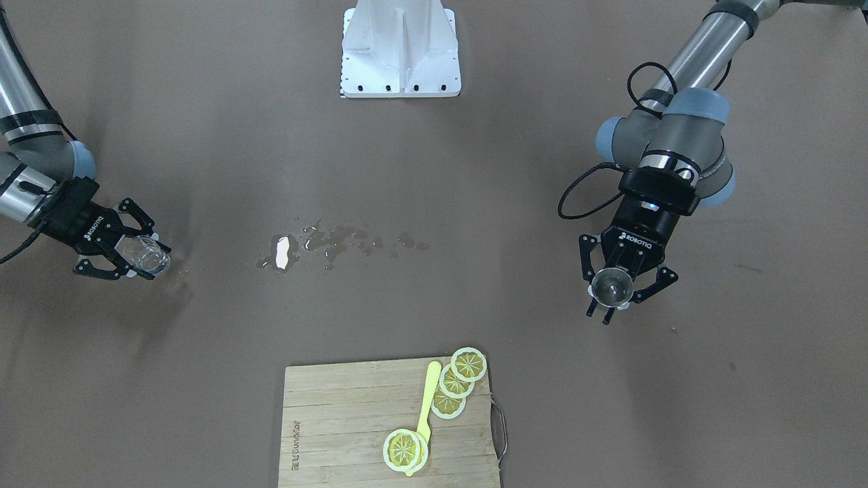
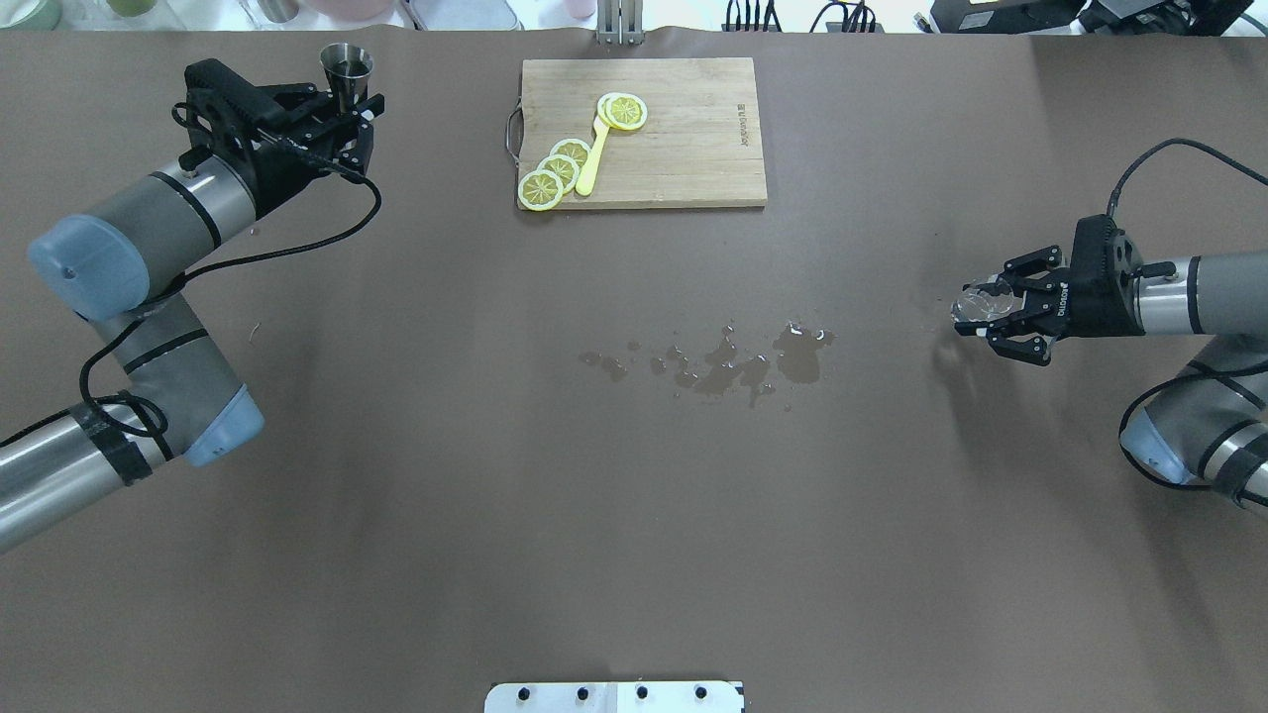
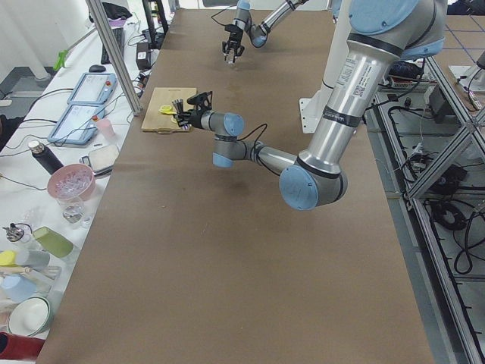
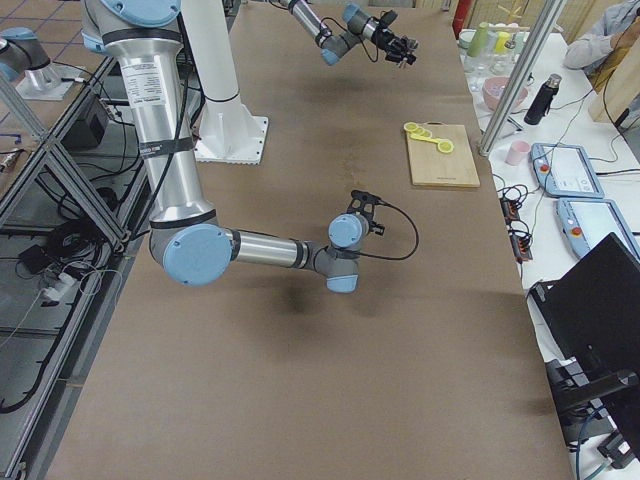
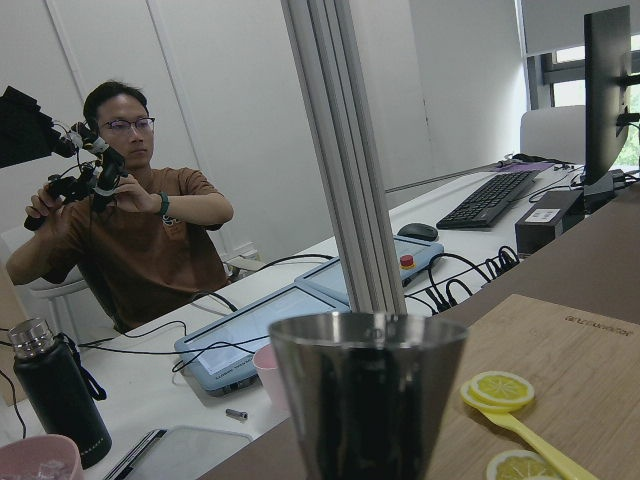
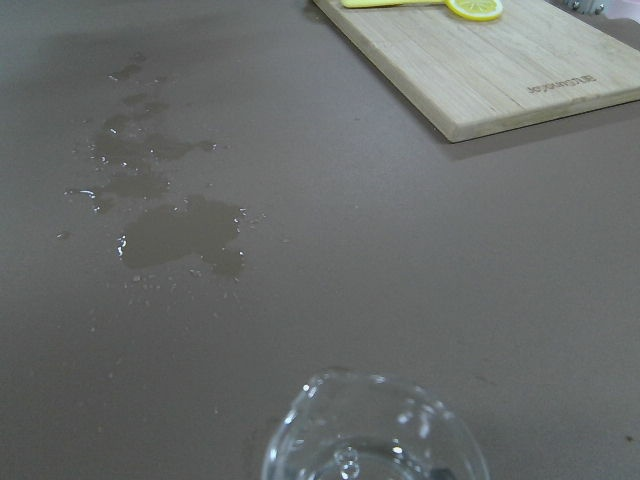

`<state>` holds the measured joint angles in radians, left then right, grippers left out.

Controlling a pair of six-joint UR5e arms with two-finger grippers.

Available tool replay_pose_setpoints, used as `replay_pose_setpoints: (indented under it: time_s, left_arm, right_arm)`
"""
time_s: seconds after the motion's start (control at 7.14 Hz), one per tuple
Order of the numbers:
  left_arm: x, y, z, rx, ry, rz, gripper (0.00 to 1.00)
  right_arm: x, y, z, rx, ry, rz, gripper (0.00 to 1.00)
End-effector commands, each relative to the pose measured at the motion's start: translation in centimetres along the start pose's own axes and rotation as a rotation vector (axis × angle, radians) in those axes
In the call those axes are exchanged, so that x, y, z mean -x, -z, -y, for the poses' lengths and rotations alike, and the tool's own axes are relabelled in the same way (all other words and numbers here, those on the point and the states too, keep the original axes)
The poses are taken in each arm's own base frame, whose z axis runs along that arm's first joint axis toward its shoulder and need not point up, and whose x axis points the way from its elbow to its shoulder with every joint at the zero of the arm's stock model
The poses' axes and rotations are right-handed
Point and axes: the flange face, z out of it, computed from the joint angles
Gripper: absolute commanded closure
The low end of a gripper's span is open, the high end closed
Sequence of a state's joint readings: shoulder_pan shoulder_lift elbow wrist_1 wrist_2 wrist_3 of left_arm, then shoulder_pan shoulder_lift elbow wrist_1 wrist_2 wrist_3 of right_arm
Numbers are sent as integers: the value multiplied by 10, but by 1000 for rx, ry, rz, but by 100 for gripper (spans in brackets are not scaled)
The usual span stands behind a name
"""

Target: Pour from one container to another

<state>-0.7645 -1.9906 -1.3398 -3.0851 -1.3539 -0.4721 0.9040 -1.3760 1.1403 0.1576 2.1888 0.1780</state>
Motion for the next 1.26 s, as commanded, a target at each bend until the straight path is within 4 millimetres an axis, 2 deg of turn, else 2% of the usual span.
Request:
replay_pose_setpoints:
  time_s: [0.0,0.14,0.56,0.84,1.12]
  left_arm:
    - [15,8,-14,11,102,90,100]
    - [20,12,-12,-67,194,201,100]
    - [28,9,-13,-135,332,351,100]
    - [26,10,-15,-189,422,414,100]
    - [24,5,-24,-207,429,546,100]
  right_arm:
    - [5,-6,-4,-4,-11,-5,100]
    - [8,-8,-8,0,-13,2,100]
    - [11,-10,-12,0,-9,10,100]
    - [11,-11,-15,4,-11,11,100]
    - [11,-12,-21,8,-15,-1,100]
